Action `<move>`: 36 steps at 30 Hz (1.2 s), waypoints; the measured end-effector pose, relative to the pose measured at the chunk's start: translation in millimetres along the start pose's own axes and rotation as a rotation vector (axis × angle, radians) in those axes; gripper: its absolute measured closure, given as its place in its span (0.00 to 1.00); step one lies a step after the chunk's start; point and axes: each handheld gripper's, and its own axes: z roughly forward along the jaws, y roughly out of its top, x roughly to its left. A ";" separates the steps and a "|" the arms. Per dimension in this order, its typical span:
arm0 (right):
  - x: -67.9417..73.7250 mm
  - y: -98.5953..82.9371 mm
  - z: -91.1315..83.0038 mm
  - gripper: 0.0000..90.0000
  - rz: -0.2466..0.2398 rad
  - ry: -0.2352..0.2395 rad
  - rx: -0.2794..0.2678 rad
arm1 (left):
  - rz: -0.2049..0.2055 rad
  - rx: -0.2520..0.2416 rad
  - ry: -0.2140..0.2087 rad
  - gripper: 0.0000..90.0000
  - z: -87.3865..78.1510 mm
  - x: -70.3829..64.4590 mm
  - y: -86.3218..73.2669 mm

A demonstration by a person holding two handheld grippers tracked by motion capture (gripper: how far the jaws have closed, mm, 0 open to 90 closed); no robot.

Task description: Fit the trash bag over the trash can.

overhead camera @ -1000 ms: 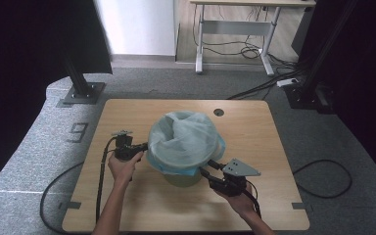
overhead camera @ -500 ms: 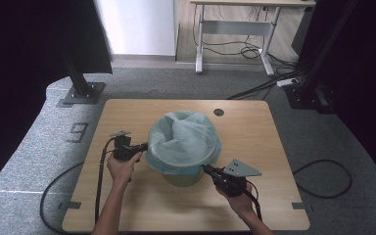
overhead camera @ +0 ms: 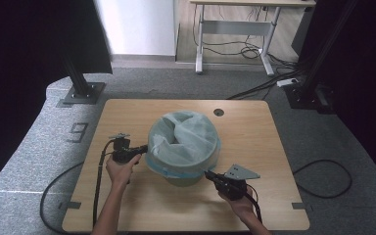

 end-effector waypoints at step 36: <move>-46.7 -12.7 -28.9 0.41 0.143 -0.084 -0.072 | 0.146 -0.141 0.037 0.37 -42.9 -10.5 -4.9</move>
